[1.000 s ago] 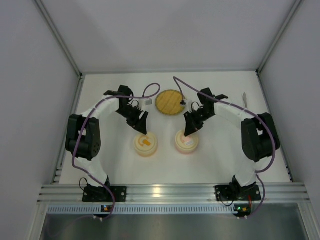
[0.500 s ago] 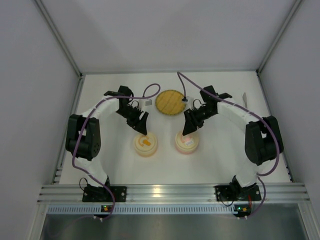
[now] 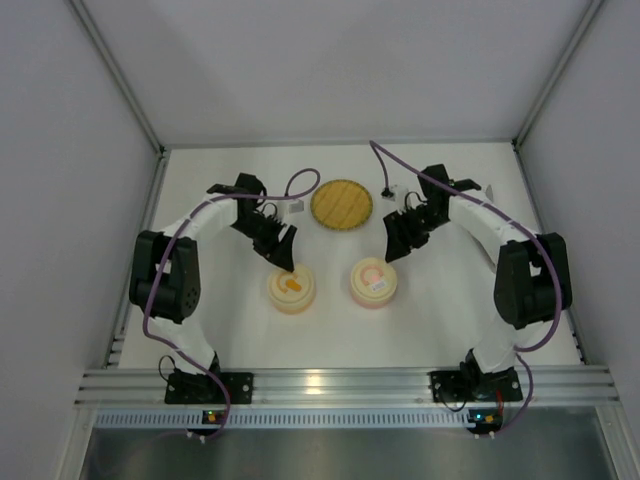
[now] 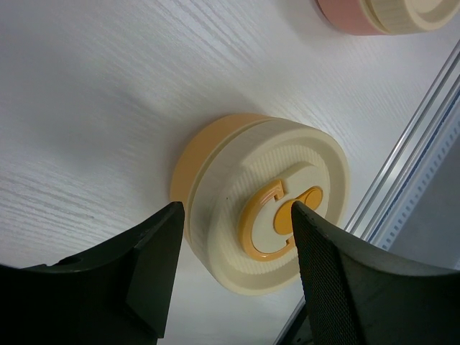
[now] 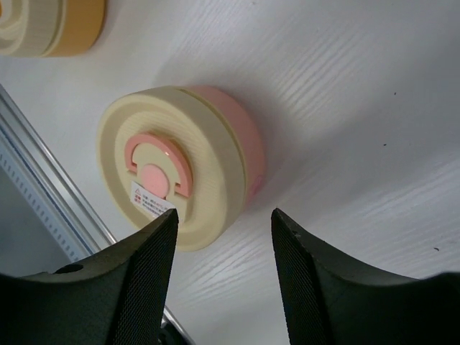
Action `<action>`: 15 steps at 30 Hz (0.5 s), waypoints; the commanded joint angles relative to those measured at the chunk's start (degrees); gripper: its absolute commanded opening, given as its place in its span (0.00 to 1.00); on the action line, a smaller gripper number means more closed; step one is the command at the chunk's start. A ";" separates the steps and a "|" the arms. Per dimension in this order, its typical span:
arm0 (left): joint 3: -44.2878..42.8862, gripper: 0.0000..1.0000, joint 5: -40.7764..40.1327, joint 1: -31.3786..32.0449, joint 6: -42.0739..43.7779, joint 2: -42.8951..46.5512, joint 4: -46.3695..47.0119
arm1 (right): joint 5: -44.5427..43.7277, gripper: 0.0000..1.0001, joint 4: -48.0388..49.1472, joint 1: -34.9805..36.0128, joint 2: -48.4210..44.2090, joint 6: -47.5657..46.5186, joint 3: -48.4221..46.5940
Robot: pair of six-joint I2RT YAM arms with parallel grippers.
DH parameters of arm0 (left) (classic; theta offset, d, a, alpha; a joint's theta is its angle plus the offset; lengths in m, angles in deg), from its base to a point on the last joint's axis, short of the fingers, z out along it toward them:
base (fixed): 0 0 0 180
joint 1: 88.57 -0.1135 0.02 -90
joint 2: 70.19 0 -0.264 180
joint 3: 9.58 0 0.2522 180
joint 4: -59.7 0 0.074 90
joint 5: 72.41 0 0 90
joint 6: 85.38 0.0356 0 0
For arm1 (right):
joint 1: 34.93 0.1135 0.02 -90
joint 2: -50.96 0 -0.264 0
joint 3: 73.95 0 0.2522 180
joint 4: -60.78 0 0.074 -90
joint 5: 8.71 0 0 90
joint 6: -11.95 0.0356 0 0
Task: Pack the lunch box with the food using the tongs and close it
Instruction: Move the packing box to the center of the board.
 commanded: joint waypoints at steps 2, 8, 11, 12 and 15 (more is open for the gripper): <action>1.67 0.67 1.90 0.04 0.04 3.35 2.45 | -2.34 0.55 -2.10 -0.37 2.21 -1.32 -0.03; 2.12 0.67 1.90 -0.05 -0.40 3.97 2.89 | -2.70 0.51 0.10 1.56 4.85 -0.53 1.90; 2.38 0.68 2.07 -0.40 -0.83 4.41 3.16 | -2.52 0.49 1.94 2.96 5.64 0.52 3.31; 2.38 0.68 2.16 -0.48 -1.01 4.49 3.33 | -2.52 0.49 2.81 3.93 5.65 0.79 3.57; 2.29 0.68 2.60 -1.01 -1.45 4.67 3.16 | -2.26 0.48 4.31 5.69 5.38 2.37 4.63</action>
